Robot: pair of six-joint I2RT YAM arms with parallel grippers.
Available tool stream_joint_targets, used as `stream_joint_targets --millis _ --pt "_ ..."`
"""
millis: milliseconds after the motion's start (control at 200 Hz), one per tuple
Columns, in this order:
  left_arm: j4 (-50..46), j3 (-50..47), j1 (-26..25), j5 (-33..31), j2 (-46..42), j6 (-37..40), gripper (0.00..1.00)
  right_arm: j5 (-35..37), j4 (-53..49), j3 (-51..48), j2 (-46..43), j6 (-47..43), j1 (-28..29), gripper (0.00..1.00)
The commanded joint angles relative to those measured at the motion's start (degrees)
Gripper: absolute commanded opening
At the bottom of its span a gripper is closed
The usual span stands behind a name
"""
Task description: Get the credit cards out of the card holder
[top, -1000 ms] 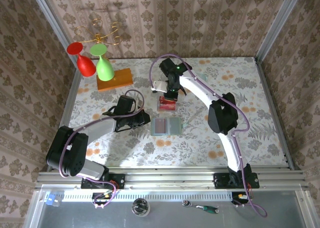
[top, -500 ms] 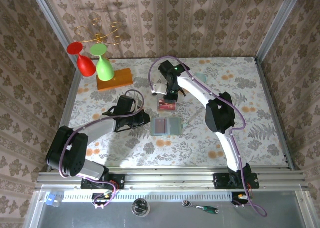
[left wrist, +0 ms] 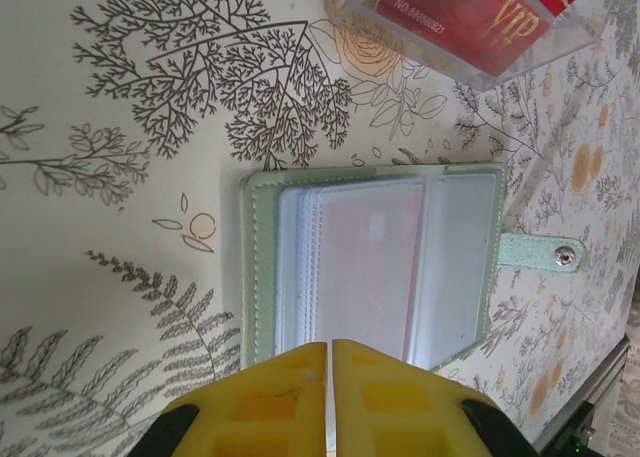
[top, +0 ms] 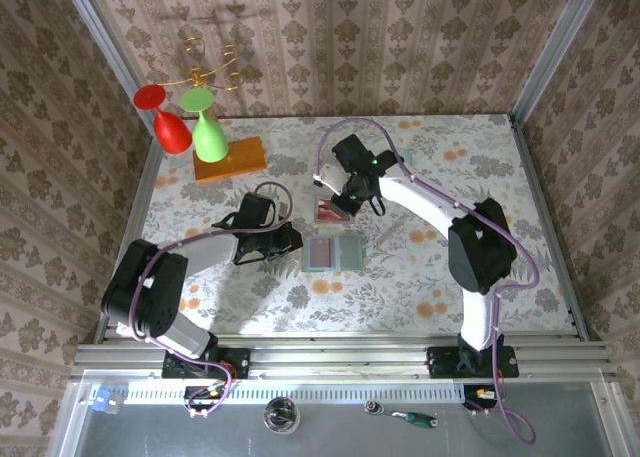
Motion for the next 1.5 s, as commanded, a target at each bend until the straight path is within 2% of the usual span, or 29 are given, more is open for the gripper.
stream_joint_targets --millis 0,125,305,475,805,1495 --pt "1.2 1.39 -0.05 1.38 1.74 0.54 0.08 -1.72 10.23 -5.61 -4.23 16.69 1.95 0.28" --pt "-0.2 1.48 -0.14 0.26 2.27 1.22 0.04 -0.27 12.35 -10.12 -5.98 30.62 2.5 0.3" --pt "0.4 1.71 -0.39 1.42 3.66 0.9 0.02 -5.66 21.94 -20.53 -8.79 47.24 2.58 0.3" --pt "0.77 2.27 -1.36 2.08 5.02 0.77 0.01 -9.57 25.68 -25.5 -9.18 56.52 2.63 0.29" --pt "-0.54 2.11 -1.62 1.27 6.43 0.88 0.01 -11.64 25.25 -26.59 -6.76 60.31 2.76 0.3" --pt "-1.4 2.44 -1.63 1.35 6.8 1.06 0.01 -14.55 24.69 -24.07 -2.91 59.89 3.64 0.32"
